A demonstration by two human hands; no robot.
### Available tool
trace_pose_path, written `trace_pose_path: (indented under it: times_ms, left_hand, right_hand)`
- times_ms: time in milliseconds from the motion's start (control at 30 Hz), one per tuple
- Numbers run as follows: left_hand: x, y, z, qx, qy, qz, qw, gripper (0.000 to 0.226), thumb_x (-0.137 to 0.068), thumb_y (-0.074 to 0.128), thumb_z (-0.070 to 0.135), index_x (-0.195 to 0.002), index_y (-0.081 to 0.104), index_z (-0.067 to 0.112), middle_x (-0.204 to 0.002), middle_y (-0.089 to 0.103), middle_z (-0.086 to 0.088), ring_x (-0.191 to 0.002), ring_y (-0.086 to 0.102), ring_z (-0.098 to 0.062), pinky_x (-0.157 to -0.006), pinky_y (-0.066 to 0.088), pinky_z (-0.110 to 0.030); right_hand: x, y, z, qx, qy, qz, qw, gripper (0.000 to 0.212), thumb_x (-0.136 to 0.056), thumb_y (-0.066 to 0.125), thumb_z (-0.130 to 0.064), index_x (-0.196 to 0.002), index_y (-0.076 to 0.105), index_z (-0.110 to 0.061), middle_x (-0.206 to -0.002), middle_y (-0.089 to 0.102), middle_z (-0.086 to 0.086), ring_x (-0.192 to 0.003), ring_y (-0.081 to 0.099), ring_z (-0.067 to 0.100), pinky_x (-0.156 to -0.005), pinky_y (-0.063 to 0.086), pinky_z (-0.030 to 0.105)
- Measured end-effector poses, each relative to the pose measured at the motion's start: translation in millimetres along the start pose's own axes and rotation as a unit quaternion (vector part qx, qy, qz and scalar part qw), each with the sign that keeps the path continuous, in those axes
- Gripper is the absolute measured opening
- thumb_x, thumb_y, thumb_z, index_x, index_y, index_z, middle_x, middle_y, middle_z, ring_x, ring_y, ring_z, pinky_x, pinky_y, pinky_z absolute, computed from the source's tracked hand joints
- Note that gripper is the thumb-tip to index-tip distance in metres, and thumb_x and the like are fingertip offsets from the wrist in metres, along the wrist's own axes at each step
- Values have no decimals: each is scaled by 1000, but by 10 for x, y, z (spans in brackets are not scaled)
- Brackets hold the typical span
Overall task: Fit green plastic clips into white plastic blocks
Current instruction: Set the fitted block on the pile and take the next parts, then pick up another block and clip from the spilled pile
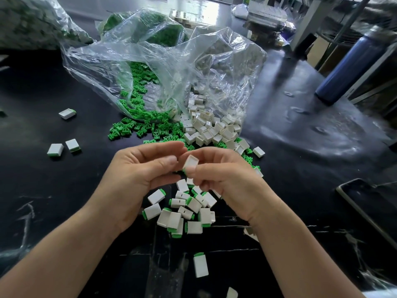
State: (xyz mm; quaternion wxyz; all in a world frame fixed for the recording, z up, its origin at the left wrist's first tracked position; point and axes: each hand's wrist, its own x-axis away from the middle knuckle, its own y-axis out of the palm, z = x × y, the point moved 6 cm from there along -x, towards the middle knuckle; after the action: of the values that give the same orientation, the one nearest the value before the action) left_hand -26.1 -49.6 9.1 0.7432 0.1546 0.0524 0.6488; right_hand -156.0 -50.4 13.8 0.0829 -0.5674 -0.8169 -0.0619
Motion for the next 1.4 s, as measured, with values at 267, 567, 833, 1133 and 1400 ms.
trace_pose_path:
  times_ms: [267, 567, 833, 1133, 1400]
  left_hand:
    - [-136, -377, 0, -81, 3, 164, 983, 28, -87, 51, -3, -77, 66, 18, -63, 71, 8, -50, 62, -1, -40, 42, -10]
    - [-184, -411, -49, -214, 46, 188, 957, 29, -83, 61, -1, -70, 68, 24, -68, 69, 11, -57, 58, 0, -41, 39, -8]
    - [-121, -265, 72, -509, 131, 174, 833, 24, -78, 70, 9, -100, 72, 17, -89, 63, 6, -76, 59, -14, -71, 36, -17]
    - [-118, -201, 48, -574, 130, 139, 796, 13, -79, 69, 12, -91, 74, 14, -95, 65, -3, -92, 60, -26, -81, 49, -41]
    - [-44, -214, 134, -485, 190, 193, 832, 8, -78, 70, 11, -82, 75, 17, -71, 70, 0, -68, 65, -23, -68, 54, -37]
  right_hand:
    - [28, -156, -39, 189, -21, 72, 979, 7, -83, 66, -18, -79, 64, -23, -67, 57, -5, -61, 52, 3, -57, 43, 13]
    - [40, -46, 28, 339, 25, 26, 940, 20, -83, 64, -35, -66, 64, -24, -56, 54, -12, -51, 47, -5, -54, 42, 13]
    - [17, -139, -20, 353, -4, 84, 932, 18, -86, 61, -34, -74, 67, -22, -54, 49, -13, -50, 45, -6, -47, 34, 6]
    - [-49, -733, -51, 426, -44, 345, 835, 26, -88, 60, -23, -114, 63, -19, -102, 53, 1, -102, 53, 20, -89, 35, 23]
    - [-169, -785, 97, 474, -20, 364, 802, 31, -87, 60, -18, -118, 60, -16, -116, 53, 10, -112, 41, 26, -96, 31, 32]
